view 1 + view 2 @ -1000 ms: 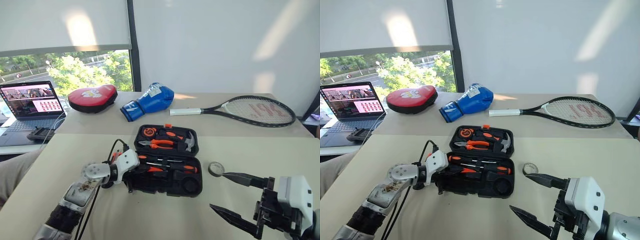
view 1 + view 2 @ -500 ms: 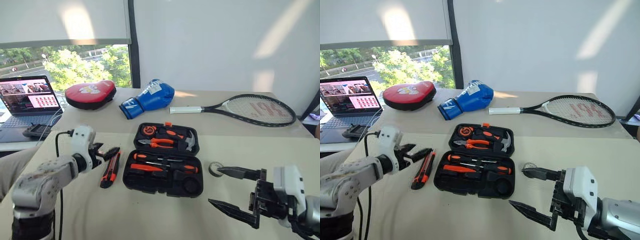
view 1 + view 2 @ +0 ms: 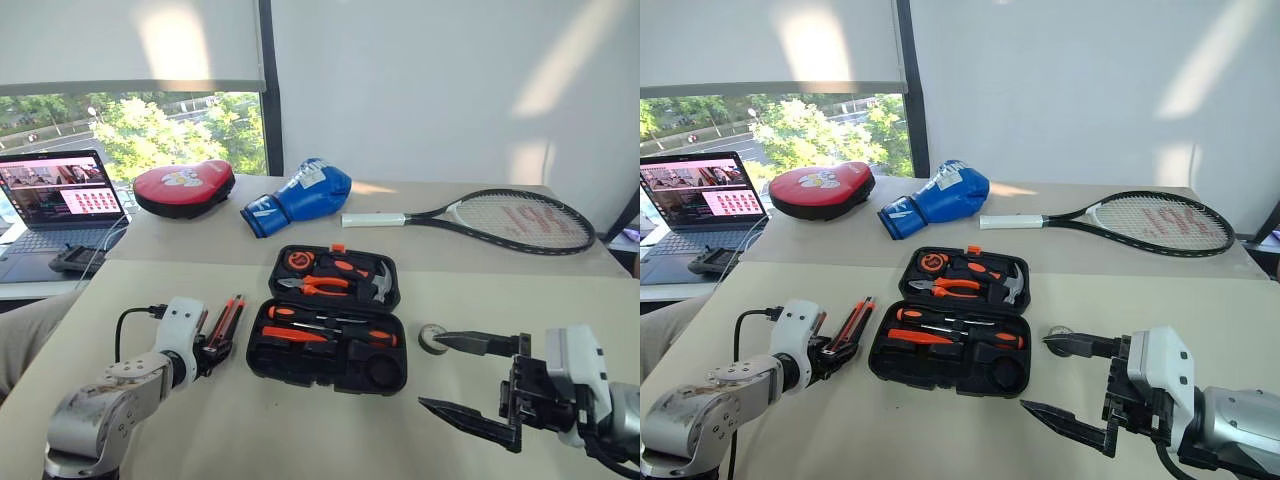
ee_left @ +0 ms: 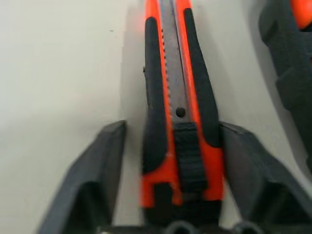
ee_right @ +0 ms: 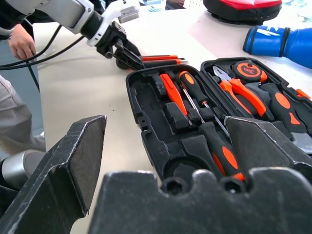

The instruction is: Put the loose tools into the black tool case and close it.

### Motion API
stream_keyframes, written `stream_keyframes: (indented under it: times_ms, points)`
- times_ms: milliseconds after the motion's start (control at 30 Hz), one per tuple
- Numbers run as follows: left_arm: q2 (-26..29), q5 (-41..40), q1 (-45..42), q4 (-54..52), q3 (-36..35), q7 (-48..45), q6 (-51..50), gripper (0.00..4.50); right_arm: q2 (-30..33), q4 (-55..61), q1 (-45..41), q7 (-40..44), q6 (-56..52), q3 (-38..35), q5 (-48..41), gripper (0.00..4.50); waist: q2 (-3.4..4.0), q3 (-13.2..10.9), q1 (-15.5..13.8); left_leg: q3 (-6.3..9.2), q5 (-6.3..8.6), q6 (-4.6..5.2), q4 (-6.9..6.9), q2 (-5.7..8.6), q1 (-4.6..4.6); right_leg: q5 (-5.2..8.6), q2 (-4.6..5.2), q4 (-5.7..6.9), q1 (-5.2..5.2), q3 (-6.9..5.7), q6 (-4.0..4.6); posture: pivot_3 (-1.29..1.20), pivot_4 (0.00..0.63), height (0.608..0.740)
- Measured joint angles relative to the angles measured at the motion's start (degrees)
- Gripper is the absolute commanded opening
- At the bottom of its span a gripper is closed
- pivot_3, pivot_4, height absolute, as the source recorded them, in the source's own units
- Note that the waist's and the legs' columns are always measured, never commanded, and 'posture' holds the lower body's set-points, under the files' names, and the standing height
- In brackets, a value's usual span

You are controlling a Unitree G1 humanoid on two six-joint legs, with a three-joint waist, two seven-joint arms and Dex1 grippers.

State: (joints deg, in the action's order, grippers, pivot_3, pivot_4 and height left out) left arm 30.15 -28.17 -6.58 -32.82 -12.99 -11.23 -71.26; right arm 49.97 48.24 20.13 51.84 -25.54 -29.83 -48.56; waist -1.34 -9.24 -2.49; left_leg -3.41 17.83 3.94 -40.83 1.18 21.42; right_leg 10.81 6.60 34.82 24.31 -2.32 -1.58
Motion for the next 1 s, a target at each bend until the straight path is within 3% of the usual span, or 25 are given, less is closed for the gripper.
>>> stream_keyframes:
  times_ms: [67,200,300,367,467,667,1000]
  points:
    - [-0.1,-0.6,0.1,0.4,-0.5,-1.7,1.2,1.77,0.0,0.3,0.7,-0.2,0.0,-0.1,0.0,4.50,0.00,0.0,0.0,0.00,0.00,0.00,0.00,0.00,0.02,0.00,0.00,0.00,0.02,0.00,0.01,0.00,0.150,0.740]
    - [0.3,-4.9,-4.2,4.0,-2.1,-9.8,5.4,1.77,-0.8,1.4,2.0,-1.1,0.0,-0.3,0.0,4.50,-0.08,0.0,-0.3,0.06,-0.05,-0.06,-0.04,-0.01,0.20,0.01,-0.05,0.03,0.14,-0.10,0.07,0.00,0.150,0.740]
    - [5.2,-8.5,-12.6,8.0,-1.3,-19.4,8.7,1.77,-1.1,2.2,3.2,-2.0,0.0,-0.6,0.0,4.50,-0.09,0.0,-0.2,0.05,-0.34,0.24,-0.08,0.03,0.33,-0.02,-0.24,0.07,0.24,-0.14,0.11,0.00,0.150,0.740]
    - [10.3,-8.9,-17.5,10.4,4.3,-29.0,11.7,1.77,-1.8,2.6,4.3,-2.4,0.0,-1.3,0.0,4.50,-0.04,0.0,-0.1,-0.04,-0.34,0.27,-0.05,0.09,0.31,0.00,-0.37,0.07,0.23,-0.18,0.13,0.00,0.150,0.740]
    - [15.8,-5.6,-22.6,13.6,15.5,-44.6,21.4,1.77,-2.4,4.4,6.2,-3.4,0.0,-3.0,0.0,4.50,-0.01,0.0,0.0,-0.13,-0.32,0.32,-0.01,0.13,0.30,0.04,-0.43,0.01,0.26,-0.31,0.18,0.00,0.150,0.740]
    - [17.2,8.0,-28.8,27.4,32.7,-66.1,44.9,1.77,-5.1,8.1,13.4,-4.6,0.0,-7.8,-0.1,4.50,0.02,-0.1,0.2,-0.18,-0.27,0.44,-0.02,0.05,0.33,0.18,-0.45,-0.01,0.30,-0.27,0.41,0.00,0.150,0.740]
    - [14.3,18.1,-31.9,41.3,36.8,-74.7,62.9,1.77,-6.1,10.5,17.9,-5.8,0.2,-10.5,-1.2,4.50,0.02,-0.1,0.2,-0.13,0.05,1.04,-0.27,0.01,0.49,0.07,-0.39,0.04,0.33,-0.15,0.17,0.00,0.150,0.740]
